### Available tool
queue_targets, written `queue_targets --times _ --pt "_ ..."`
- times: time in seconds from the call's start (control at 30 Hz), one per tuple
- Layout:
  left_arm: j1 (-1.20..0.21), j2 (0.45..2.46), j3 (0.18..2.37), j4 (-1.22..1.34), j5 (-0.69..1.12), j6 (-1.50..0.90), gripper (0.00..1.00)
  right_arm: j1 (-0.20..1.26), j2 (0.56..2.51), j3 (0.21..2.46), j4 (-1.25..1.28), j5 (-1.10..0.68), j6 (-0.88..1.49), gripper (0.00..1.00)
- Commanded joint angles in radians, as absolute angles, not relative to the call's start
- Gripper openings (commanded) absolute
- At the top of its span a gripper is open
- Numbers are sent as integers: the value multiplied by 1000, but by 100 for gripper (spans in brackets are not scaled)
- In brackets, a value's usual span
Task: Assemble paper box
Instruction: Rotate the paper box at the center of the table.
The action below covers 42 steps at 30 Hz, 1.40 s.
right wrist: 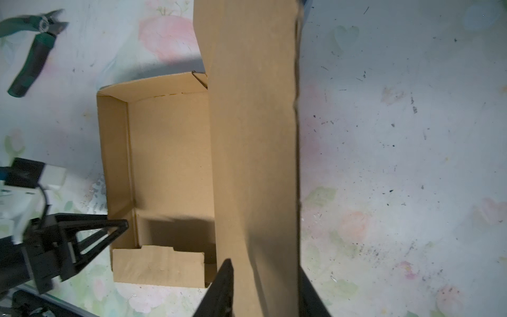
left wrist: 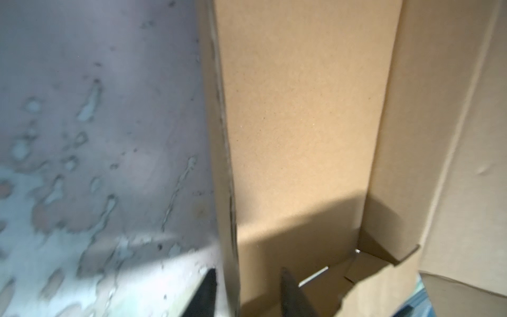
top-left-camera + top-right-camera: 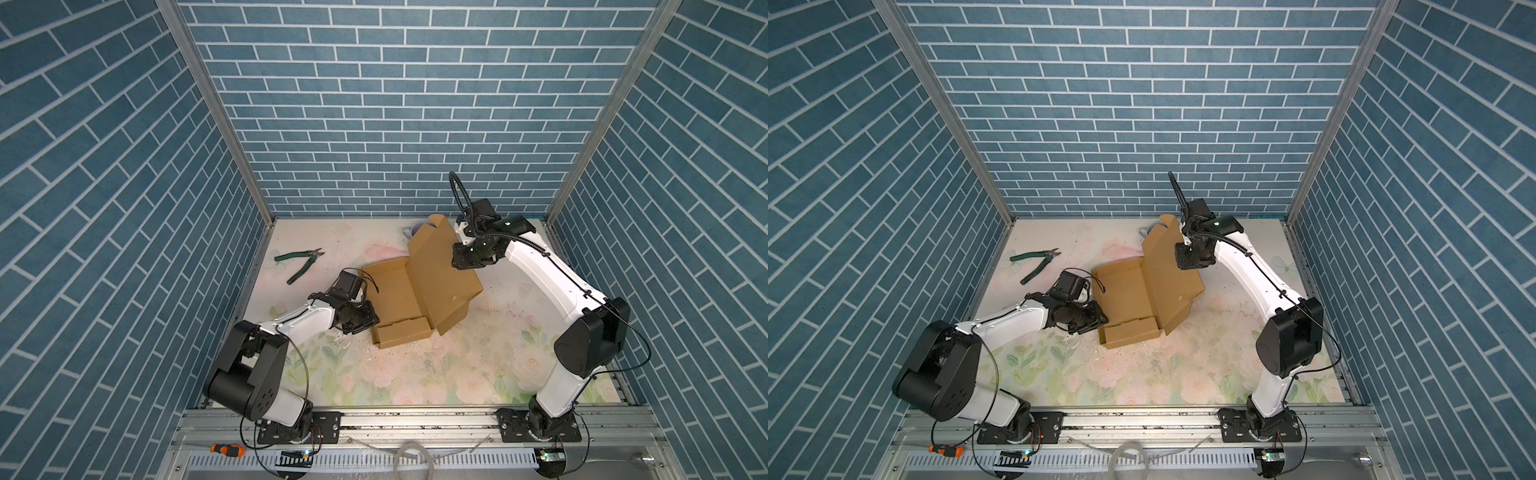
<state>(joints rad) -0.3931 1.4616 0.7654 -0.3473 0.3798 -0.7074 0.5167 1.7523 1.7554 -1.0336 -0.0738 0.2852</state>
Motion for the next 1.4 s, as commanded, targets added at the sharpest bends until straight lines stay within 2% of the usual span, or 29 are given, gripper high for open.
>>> queue_targets --times 0.0,0.1,0.23,0.57,0.7,0.87,1.13,1.37 --pt "-331 1414 798 -451 344 -635 49 522 1764 1803 -1074 -31 216 36" --pt "-263 1398 848 -527 334 -532 52 526 1773 1819 -1081 -18 209 39" --pt "-252 1423 1020 -628 255 -322 59 531 1773 1830 -1091 2 203 47" --pt "-262 1752 1416 -649 213 198 65 527 1780 1841 -1085 37 183 66" --pt "-267 1882 1574 -723 251 316 66 525 1753 1854 -1085 40 186 70" --pt "-277 1992 1670 -765 327 414 69 518 1709 1860 -1098 44 199 71" --pt "-329 2140 1797 -780 265 496 69 508 1606 1781 -1081 41 251 70" --pt "-348 2227 1876 -743 148 515 61 503 1543 1719 -1072 57 280 70"
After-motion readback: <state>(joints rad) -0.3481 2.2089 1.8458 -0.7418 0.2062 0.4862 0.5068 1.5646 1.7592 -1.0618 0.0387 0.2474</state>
